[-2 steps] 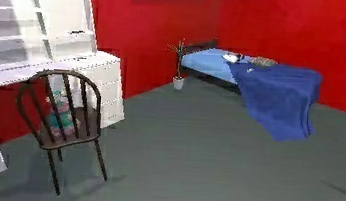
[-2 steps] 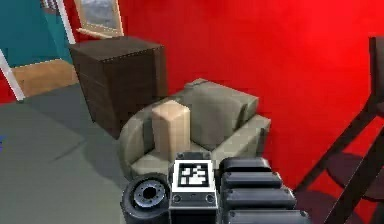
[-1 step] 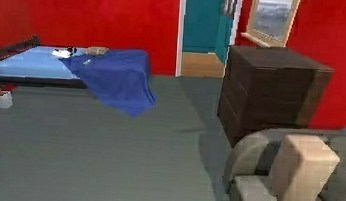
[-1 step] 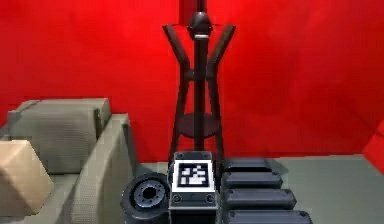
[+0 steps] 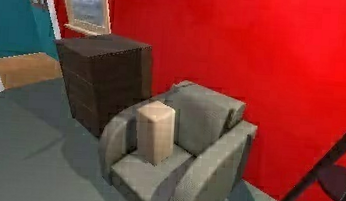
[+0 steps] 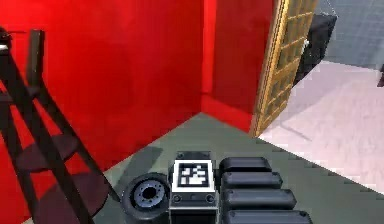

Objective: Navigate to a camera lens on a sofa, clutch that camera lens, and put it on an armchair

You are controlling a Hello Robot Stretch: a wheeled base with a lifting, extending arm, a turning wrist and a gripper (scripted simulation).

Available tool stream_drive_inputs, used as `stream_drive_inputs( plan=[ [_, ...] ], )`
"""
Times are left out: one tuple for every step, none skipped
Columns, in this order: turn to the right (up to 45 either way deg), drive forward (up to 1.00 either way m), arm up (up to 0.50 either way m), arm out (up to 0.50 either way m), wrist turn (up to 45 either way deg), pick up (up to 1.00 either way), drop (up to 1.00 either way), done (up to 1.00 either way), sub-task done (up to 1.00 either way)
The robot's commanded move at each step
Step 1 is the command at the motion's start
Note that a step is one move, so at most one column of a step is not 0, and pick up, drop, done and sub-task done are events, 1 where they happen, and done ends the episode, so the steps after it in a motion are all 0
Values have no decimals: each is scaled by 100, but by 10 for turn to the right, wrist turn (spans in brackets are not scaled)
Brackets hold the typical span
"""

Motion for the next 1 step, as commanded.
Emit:
stream_drive_inputs(
  plan=[
    [330,0,0,0,0,0,0,0,0]
  ],
)
